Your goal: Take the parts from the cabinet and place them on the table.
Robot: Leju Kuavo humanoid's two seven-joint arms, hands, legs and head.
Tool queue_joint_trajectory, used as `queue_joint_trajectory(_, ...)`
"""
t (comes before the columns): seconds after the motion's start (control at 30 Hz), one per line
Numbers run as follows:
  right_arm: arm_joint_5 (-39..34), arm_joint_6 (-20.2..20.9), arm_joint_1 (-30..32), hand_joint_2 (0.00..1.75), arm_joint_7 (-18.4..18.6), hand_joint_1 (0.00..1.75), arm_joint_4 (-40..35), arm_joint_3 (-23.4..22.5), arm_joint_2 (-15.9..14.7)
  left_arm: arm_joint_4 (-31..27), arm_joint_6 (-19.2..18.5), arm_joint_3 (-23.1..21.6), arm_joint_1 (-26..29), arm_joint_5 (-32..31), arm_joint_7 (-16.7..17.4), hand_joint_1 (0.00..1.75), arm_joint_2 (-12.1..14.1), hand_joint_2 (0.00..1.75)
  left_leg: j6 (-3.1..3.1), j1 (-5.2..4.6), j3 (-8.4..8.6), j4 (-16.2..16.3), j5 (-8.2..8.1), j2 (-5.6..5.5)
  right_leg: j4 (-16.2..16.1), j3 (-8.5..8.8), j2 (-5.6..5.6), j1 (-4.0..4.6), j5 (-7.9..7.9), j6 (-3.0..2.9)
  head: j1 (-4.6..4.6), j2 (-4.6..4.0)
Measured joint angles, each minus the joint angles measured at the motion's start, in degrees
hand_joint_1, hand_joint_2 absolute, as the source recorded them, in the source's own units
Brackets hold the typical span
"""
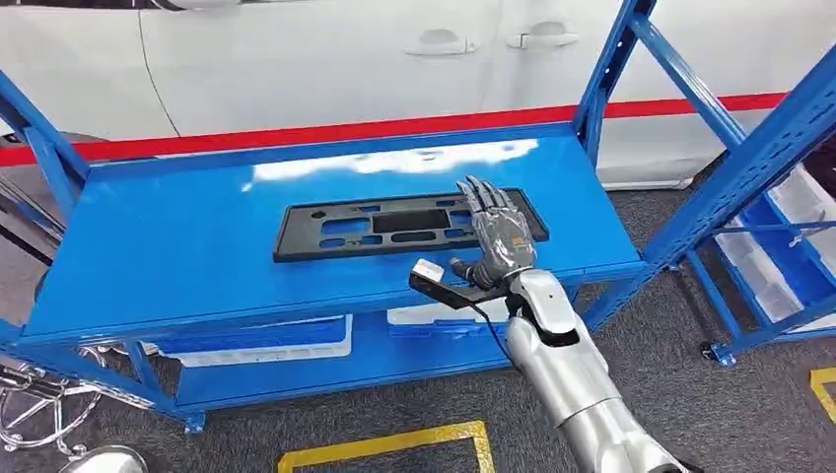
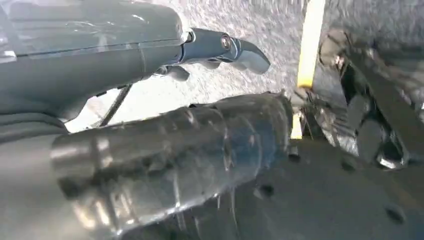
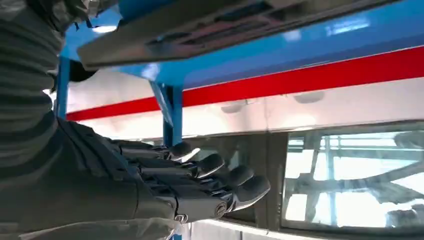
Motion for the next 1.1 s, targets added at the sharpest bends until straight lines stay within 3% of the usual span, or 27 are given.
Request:
queue_joint_trajectory(0.1,0.2,-0.1,-0.8,1.75,0.1,0.0,2.1,-0.5,0.0,0.0,-0.1,0.0,0.0,0.0,0.0,0.0,0.2,0.0,0.76,-0.1,0.53,0.0,-0.62,0.08,13.1,-7.68,-0.04,-0.04,-4.65,0.53,-0.02,0.0)
queue_joint_trajectory(0.13,0.2,-0.1,-0.8,1.75,0.1,0.0,2.6,-0.5,0.0,0.0,-0.2,0.0,-0.1,0.0,-0.1,0.0,0.2,0.0,0.79,-0.13,0.78,0.0,-0.87,0.03,15.8,-9.77,-0.04,-0.04,-4.74,0.57,0.0,0.0)
queue_joint_trajectory(0.17,0.2,-0.1,-0.7,1.75,0.1,0.0,3.1,-0.7,0.0,0.0,-0.2,0.0,-0.1,0.0,0.0,0.0,0.2,0.0,0.74,-0.13,1.2,0.0,-1.16,-0.06,15.8,-10.62,-0.04,-0.04,-3.31,0.5,-0.02,0.0)
queue_joint_trajectory(0.2,0.2,-0.1,-0.8,1.75,0.1,0.0,3.4,-0.8,0.0,0.0,-0.2,0.0,0.0,0.0,0.0,0.0,0.2,0.0,0.67,-0.14,1.79,0.0,-1.55,-0.11,13.1,-10.02,-0.05,-0.02,-0.53,0.33,-0.02,0.0)
queue_joint_trajectory(0.27,0.3,-0.1,-1.0,1.75,0.2,0.0,3.8,-1.0,0.0,0.0,-0.2,0.0,0.0,0.0,-0.1,0.0,0.2,0.0,0.32,-0.15,3.22,0.0,-2.49,-0.17,2.9,-6.21,-0.06,0.13,6.44,-0.4,-0.02,0.0)
queue_joint_trajectory(0.3,0.4,-0.1,-1.1,1.75,0.2,0.0,4.1,-1.1,0.0,0.0,-0.2,0.0,0.2,0.0,-0.1,0.0,0.2,0.0,0.06,-0.08,3.08,-0.2,-2.84,-0.17,0.8,-5.13,-0.07,0.35,6.46,-0.82,-0.04,0.0)
queue_joint_trajectory(0.33,0.5,-0.1,-1.3,1.75,0.2,0.0,4.5,-1.1,0.0,0.0,-0.3,0.0,0.0,-0.1,-0.1,0.0,0.2,0.0,-0.36,-0.47,3.33,0.1,-3.09,-0.19,-0.3,-4.9,-0.13,0.93,6.26,-1.09,0.0,0.0)
queue_joint_trajectory(0.37,0.7,-0.2,-1.4,1.75,0.2,0.0,4.8,-1.2,0.0,0.0,-0.4,0.0,0.0,-0.1,-0.2,0.0,0.2,0.0,-0.61,-0.35,3.02,0.0,-3.02,-0.16,-1.0,-4.33,-0.21,0.95,5.38,-1.28,0.09,0.0)
queue_joint_trajectory(0.43,0.9,-0.2,-1.4,1.75,0.3,0.0,5.4,-1.2,0.0,0.0,-0.5,0.0,0.0,-0.2,-0.2,0.0,0.2,0.0,-1.07,-0.33,3.35,-0.6,-3.09,-0.01,-1.0,-4.45,-0.04,1.01,5.2,-1.56,0.04,0.0)
queue_joint_trajectory(0.5,1.3,-0.3,-1.5,1.75,0.3,0.0,6.1,-1.4,0.0,0.0,-0.6,0.0,0.1,-0.3,-0.2,0.0,0.5,0.0,-1.65,-0.31,3.47,0.4,-3.99,0.08,-2.5,-3.09,-0.02,0.23,5.31,-1.95,0.07,0.0)
queue_joint_trajectory(0.53,1.5,-0.3,-1.7,1.75,0.2,0.0,6.6,-1.4,0.0,0.0,-0.7,0.0,0.1,-0.4,-0.3,0.0,0.5,0.0,-1.82,-0.31,2.14,3.1,-5.2,0.05,-2.6,-2.7,-0.12,0.16,5.14,-2.5,-0.07,0.0)
queue_joint_trajectory(0.6,2.1,-0.1,-2.0,1.75,-0.2,0.0,8.3,-1.4,0.0,0.0,-1.1,0.0,0.1,-0.5,-0.3,0.0,0.7,0.0,-2.28,-0.27,-3.2,12.4,-8.88,0.06,-2.6,-2.16,-0.23,0.23,4.6,-2.89,-0.02,0.0)
queue_joint_trajectory(0.63,2.4,0.2,-2.0,1.75,-0.5,0.0,9.1,-1.4,0.0,0.0,-1.3,0.0,0.2,-0.5,-0.3,0.0,0.8,0.0,-2.46,-0.25,-5.52,16.0,-9.62,0.06,-2.6,-1.85,-0.25,0.27,4.31,-2.89,-0.02,0.0)
queue_joint_trajectory(0.67,2.8,0.7,-2.0,1.75,-1.1,0.0,10.3,-1.4,0.0,0.0,-1.6,0.0,0.3,-0.6,-0.3,0.0,1.0,0.0,-2.57,-0.23,-6.84,17.3,-8.94,0.07,-2.6,-1.45,-0.23,0.27,3.99,-2.87,-0.02,0.0)
queue_joint_trajectory(0.7,3.0,1.1,-2.1,1.75,-1.5,0.0,11.4,-1.4,0.0,0.0,-1.8,0.0,0.4,-0.7,-0.3,0.0,1.2,0.0,-2.59,-0.19,-6.67,15.7,-6.71,0.07,-2.5,-0.96,-0.15,0.25,3.6,-2.83,-0.04,0.0)
queue_joint_trajectory(0.77,3.4,1.1,-2.3,1.75,-2.0,0.0,13.2,-1.4,0.0,0.0,-2.2,0.0,0.6,-1.0,-0.3,0.0,1.8,0.0,-2.36,-0.13,-3.32,6.5,-0.1,0.09,-2.2,0.17,0.0,0.19,2.59,-2.5,-0.04,0.0)
queue_joint_trajectory(0.8,3.6,1.0,-2.5,1.75,-2.0,0.0,13.8,-1.4,0.0,0.0,-2.2,0.1,0.8,-1.0,-0.3,0.0,2.0,0.0,-2.07,-0.13,-1.92,2.1,1.78,0.11,-2.0,0.58,0.0,0.19,2.05,-2.23,-0.02,0.0)
queue_joint_trajectory(0.87,3.6,1.7,-3.3,1.75,-2.4,0.0,15.1,-1.4,-0.1,0.0,-2.5,0.1,0.6,-1.0,-0.4,0.0,2.2,0.0,-1.4,-0.55,-0.51,0.5,0.04,0.06,-1.6,0.3,0.14,0.58,1.62,-1.61,-0.02,0.0)
queue_joint_trajectory(0.93,3.6,3.0,-4.2,1.75,-3.2,0.0,16.2,-1.3,-0.3,0.1,-2.7,0.1,0.7,-1.1,-0.3,0.0,2.5,0.0,-0.95,-0.62,-0.6,0.7,-0.17,0.04,-2.1,0.53,0.11,0.57,1.62,-1.29,-0.02,0.0)
queue_joint_trajectory(1.0,3.7,3.3,-5.1,1.75,-3.6,0.0,17.3,-1.2,-0.7,0.1,-3.1,0.2,0.8,-1.2,-0.3,0.0,2.7,0.0,-0.21,-0.13,0.4,-0.2,-0.11,0.21,-1.5,0.68,0.04,0.37,0.78,-0.56,0.0,0.0)
queue_joint_trajectory(1.03,3.6,3.1,-5.6,1.75,-3.6,0.0,18.0,-1.2,-1.0,0.1,-3.2,0.2,0.8,-1.2,-0.3,0.0,2.9,0.0,0.2,-0.11,0.77,-0.5,-0.27,0.21,0.8,-0.29,-0.01,0.42,-0.22,-0.3,0.07,0.0)
queue_joint_trajectory(1.1,3.4,2.4,-5.7,1.75,-3.6,0.0,19.2,-0.8,-1.4,0.1,-3.3,0.3,0.8,-1.3,-0.3,0.0,3.1,0.0,0.71,-0.14,1.14,-0.5,-0.58,0.22,9.2,-5.02,0.01,0.24,-3.57,0.15,0.04,0.0)
